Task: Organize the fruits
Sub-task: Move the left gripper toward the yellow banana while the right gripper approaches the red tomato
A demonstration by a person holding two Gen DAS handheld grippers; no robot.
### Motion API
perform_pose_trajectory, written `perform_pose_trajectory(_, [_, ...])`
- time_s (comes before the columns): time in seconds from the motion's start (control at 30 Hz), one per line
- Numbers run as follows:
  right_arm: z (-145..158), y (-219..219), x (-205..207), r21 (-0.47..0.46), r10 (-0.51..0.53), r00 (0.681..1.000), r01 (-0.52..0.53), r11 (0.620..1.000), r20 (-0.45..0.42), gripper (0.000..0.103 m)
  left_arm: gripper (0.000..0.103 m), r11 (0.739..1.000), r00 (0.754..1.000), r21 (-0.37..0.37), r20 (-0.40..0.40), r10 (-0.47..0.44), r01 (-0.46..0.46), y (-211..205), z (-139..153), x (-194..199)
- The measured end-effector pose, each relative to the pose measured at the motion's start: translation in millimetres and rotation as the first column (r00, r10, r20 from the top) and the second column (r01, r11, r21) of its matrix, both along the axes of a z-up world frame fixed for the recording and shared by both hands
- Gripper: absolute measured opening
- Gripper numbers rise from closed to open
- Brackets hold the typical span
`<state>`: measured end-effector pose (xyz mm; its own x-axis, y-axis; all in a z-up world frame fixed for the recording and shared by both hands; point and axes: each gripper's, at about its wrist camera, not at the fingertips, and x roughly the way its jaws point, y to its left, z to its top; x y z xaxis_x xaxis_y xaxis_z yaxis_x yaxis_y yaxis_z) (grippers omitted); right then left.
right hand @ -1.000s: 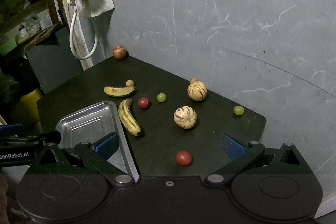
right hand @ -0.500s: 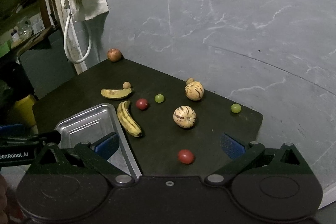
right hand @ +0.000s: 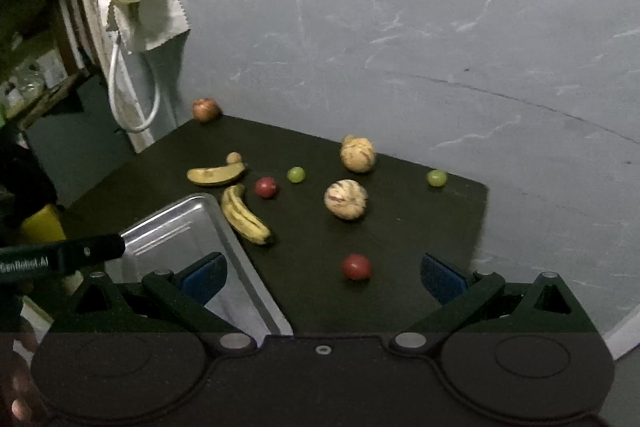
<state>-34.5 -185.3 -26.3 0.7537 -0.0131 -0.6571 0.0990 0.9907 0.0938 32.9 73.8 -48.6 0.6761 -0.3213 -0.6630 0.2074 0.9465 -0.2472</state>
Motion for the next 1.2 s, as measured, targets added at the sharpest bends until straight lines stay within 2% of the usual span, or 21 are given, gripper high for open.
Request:
perform_pose_trajectory(0.1, [-6.2,6.8,-7.2,-0.068,0.008,0.999,-0.012,0.998,-0.049,0.102,0.103,0.999,0.999,0.027,-0.014,-0.036,0.037,-6.0,-6.0,2.8])
perform_pose_trajectory(0.2, [-10.9,13.3,-14.8,-0.154,0.030,0.996,-0.041,0.987,-0.079,0.102,0.103,0.998,0.997,0.002,-0.044,-0.056,0.057,-12.1,-10.8,7.8])
perform_pose_trajectory(0.27, [-11.8,14.9,-18.9,-0.179,0.073,0.995,-0.085,0.980,-0.073,0.102,0.103,0.999,0.995,-0.018,-0.081,-0.052,0.050,-16.4,-16.0,14.2])
perform_pose_trajectory(0.43, [-16.0,2.5,-10.5,-0.104,0.193,0.979,-0.199,0.975,-0.063,0.102,0.103,1.000,0.992,-0.025,-0.122,-0.010,0.007,-23.1,-24.8,21.3])
perform_pose_trajectory(0.6, [-23.7,-19.8,26.6,-0.042,0.288,0.955,-0.291,0.956,-0.078,0.102,0.103,0.993,0.984,-0.069,-0.156,0.082,-0.094,-21.3,-24.0,33.3])
perform_pose_trajectory(0.77, [-39.1,-45.6,61.9,-0.098,0.310,0.948,-0.316,0.944,-0.071,0.101,0.103,0.990,0.979,0.013,-0.147,0.143,-0.143,-39.1,-20.2,51.5])
perform_pose_trajectory(0.9, [-56.7,-65.4,88.0,-0.032,0.351,0.932,-0.355,0.934,-0.088,0.100,0.103,0.983,0.972,0.067,-0.152,0.181,-0.173,-53.0,-20.3,61.3])
perform_pose_trajectory(1.03, [-71.2,-69.9,104.0,0.019,0.402,0.911,-0.402,0.915,-0.094,0.100,0.103,0.977,0.971,0.141,-0.152,0.183,-0.162,-61.6,-19.9,75.9])
perform_pose_trajectory(1.2, [-81.8,-62.6,112.8,0.026,0.433,0.894,-0.433,0.901,-0.114,0.100,0.103,0.979,0.972,0.151,-0.165,0.165,-0.141,-56.4,-20.1,94.2])
